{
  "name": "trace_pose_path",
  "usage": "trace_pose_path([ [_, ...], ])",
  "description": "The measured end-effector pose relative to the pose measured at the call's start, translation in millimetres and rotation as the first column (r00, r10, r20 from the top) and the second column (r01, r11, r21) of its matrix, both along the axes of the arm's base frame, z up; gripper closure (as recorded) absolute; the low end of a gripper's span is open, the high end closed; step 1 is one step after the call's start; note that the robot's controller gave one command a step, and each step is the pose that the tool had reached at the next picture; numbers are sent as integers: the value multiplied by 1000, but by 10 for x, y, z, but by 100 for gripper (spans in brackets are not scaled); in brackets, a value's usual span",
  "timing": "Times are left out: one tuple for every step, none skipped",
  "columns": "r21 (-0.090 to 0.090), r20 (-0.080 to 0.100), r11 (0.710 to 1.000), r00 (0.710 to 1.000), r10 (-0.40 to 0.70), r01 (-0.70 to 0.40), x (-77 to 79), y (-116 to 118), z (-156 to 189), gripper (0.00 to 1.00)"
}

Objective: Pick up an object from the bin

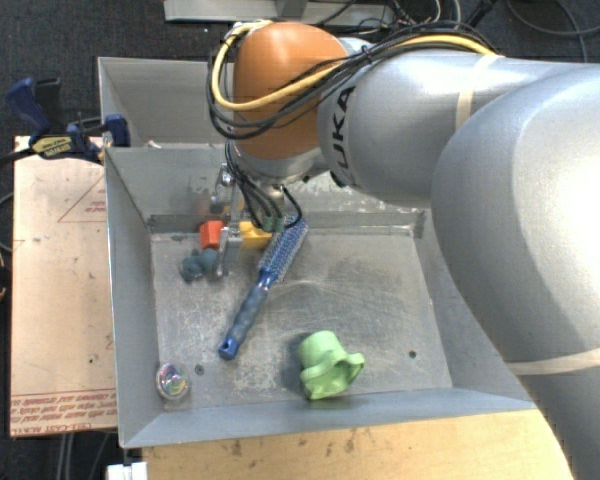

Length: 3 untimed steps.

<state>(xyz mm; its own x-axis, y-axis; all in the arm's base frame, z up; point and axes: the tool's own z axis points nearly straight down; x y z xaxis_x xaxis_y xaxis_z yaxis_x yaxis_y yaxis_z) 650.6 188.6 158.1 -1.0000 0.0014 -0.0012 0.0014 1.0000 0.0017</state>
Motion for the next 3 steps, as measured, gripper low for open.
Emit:
trace_pose_path([
  [2, 3, 973, 973, -232, 232, 45, -284, -701, 0],
  [2, 9, 992, 992, -125, 125, 27, -294, -806, 0],
  [0, 4, 998, 998, 56, -56, 38, -175, -774, 0],
])
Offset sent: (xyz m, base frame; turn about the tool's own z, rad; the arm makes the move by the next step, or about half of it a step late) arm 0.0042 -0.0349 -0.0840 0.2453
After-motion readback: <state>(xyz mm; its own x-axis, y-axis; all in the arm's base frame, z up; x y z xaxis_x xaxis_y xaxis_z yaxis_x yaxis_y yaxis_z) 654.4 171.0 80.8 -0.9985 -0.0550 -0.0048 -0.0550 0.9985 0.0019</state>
